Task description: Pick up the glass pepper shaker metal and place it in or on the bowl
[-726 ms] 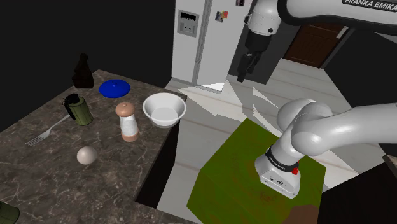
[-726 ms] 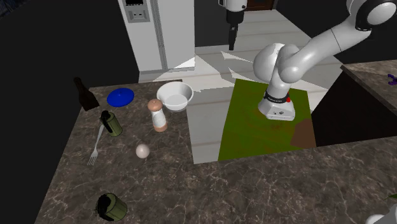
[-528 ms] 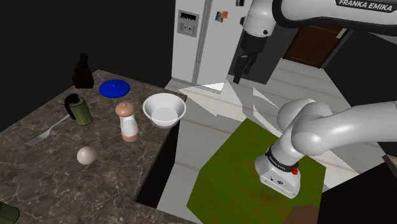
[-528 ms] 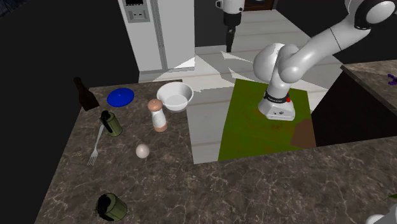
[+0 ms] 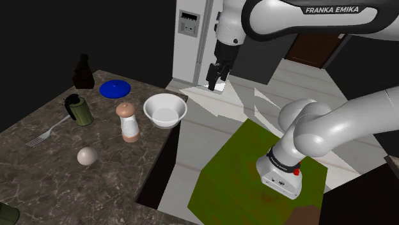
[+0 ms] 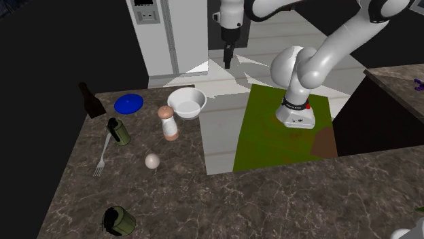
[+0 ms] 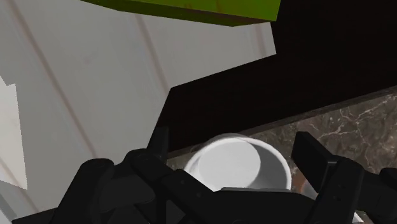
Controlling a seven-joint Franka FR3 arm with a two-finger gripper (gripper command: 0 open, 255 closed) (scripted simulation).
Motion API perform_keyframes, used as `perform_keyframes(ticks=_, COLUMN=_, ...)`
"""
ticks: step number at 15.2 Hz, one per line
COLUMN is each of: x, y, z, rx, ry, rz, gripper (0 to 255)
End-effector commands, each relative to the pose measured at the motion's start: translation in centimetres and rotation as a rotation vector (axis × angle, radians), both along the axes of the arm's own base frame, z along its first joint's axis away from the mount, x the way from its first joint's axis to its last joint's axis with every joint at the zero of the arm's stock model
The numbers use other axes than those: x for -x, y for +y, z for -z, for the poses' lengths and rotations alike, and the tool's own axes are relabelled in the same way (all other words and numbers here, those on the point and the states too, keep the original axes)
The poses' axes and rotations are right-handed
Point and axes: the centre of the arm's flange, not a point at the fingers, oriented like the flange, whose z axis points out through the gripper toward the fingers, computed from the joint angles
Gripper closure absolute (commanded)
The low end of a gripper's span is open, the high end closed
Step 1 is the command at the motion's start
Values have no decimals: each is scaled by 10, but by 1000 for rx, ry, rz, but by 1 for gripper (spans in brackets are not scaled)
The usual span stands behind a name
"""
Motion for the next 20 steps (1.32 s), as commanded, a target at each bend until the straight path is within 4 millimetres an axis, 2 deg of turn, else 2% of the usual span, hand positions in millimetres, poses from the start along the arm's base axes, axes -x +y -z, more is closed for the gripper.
perform_keyframes(ticks=1, x=-16, y=21, z=8, rx=-2, ry=-10, rz=-4, gripper=0)
perform_keyframes(ticks=20, x=-149, y=214, z=73, rx=-10, ry=-88, rz=-48, gripper=0)
